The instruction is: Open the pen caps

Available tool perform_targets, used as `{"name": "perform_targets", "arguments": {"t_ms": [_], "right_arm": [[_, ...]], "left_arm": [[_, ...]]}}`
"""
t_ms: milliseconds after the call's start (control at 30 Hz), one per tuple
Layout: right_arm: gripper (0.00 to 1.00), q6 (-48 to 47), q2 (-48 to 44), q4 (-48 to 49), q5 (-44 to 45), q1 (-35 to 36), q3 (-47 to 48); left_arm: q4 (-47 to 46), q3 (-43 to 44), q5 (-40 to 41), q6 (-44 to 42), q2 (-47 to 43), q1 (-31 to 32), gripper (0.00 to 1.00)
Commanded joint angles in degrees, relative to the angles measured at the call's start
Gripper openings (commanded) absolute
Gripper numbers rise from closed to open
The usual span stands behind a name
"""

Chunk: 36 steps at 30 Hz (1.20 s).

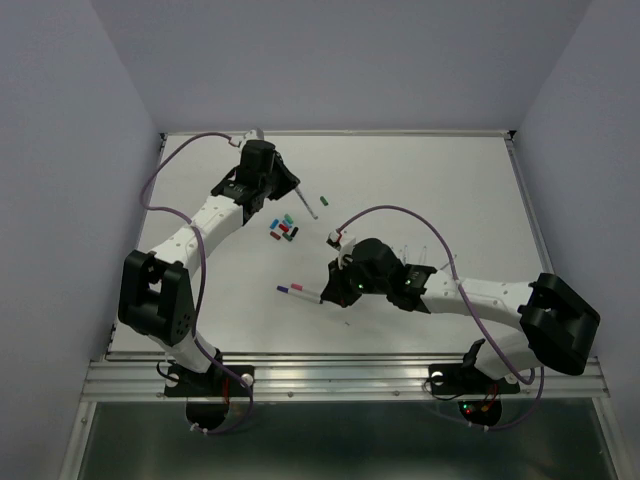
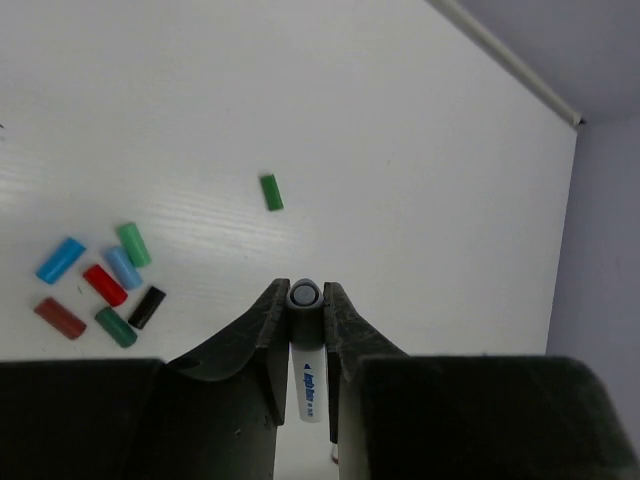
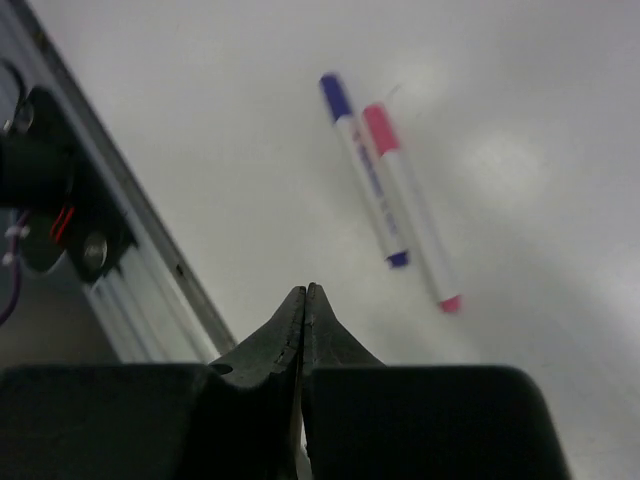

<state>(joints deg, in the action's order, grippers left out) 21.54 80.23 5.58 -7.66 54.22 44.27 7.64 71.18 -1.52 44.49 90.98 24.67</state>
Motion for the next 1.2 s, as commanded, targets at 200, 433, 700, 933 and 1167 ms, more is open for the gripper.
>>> {"name": "perform_targets", "arguments": {"t_ms": [200,433,700,933,1167], "right_arm": [[0.01,5.10,-6.31,-5.41,3.33,0.80,-2.54],[0.69,-5.79,-2.37,-5.15,19.51,0.80,7.39],[1.00,-13.27,8.71,-3.12,23.83,-2.88,20.32],[0.84,-15.73,14.25,-1.54,23.13,-4.03,26.57],[0.01,-15.75,11.36,2.59,16.28,-4.03,22.27]], "left_arm": [[-8.59,1.08,2.40,1.83,-4.40,-4.01,0.00],[-9.22,-3.85,-4.54,1.04,-7.22,-3.14,0.00],[-9.57,-8.60,-8.32,0.86,-10.82,-0.32,0.00],[-9.66,-10.71,-8.33,1.13,-14.25,0.82,0.00],[-9.49,-10.18,-7.54,0.60,-12.77,0.82,0.00]]}}
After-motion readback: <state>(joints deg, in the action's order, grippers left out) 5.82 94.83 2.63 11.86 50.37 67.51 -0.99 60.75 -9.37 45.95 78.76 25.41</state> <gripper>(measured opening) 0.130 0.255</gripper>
